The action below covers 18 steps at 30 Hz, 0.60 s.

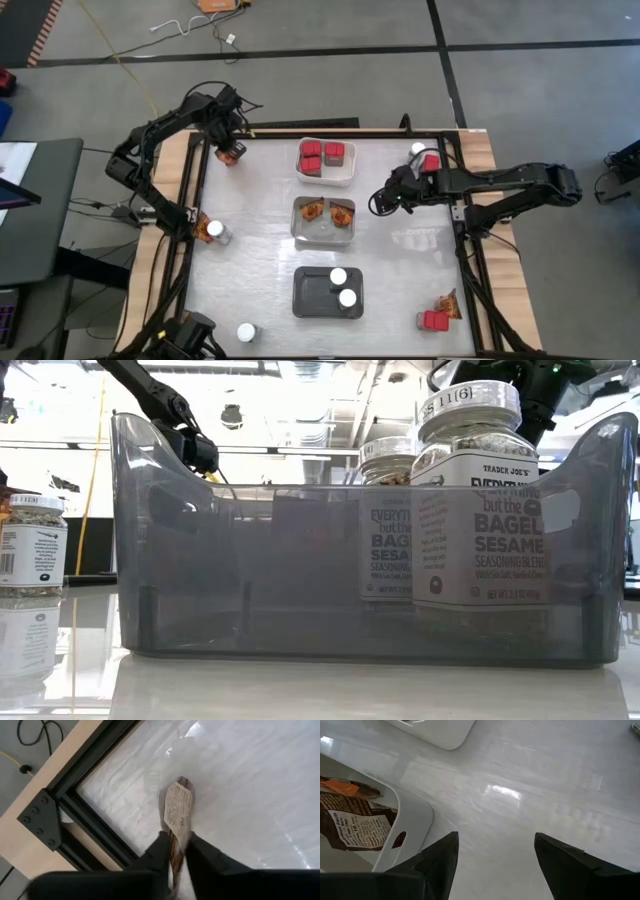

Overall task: Sort spices by type
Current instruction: Put the orange seasoning bag into the gray bin

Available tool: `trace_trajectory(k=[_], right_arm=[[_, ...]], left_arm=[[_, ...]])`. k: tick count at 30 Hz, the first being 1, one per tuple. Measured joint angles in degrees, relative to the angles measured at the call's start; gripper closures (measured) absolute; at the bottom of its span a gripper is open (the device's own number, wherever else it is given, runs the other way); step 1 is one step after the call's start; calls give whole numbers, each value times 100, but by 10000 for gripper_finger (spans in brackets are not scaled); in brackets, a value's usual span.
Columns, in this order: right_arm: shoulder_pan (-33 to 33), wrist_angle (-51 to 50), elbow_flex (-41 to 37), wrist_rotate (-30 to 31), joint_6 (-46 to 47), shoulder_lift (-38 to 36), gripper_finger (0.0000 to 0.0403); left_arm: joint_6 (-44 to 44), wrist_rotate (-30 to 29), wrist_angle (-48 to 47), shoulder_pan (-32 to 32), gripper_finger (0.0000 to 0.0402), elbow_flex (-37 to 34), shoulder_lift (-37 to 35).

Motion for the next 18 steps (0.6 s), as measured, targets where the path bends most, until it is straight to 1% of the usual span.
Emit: trace_trajectory(k=[2, 4, 6, 9, 11, 13, 18], right_arm=[[0, -5, 0, 2, -3, 1, 117], [-2, -36, 0, 3, -130, 0, 117], [-2, -66, 0, 5, -294, -1, 117], [-2, -51, 0, -11, -292, -1, 117], [-2, 12, 0, -225, -204, -1, 117], [11, 44, 0, -317, -222, -1, 117], [205, 365, 0, -328, -1106, -1, 117]], left_arm=[[52, -27, 0, 0, 389, 0, 0], [121, -32, 0, 0, 396, 0, 0], [159, -34, -2, -7, 400, 0, 0], [155, -31, -26, -56, 401, 0, -21], [147, -24, -73, -124, 401, 1, -126], [98, -20, -230, -236, 401, 62, -264], [-227, -10, -586, -764, 401, 240, -733]])
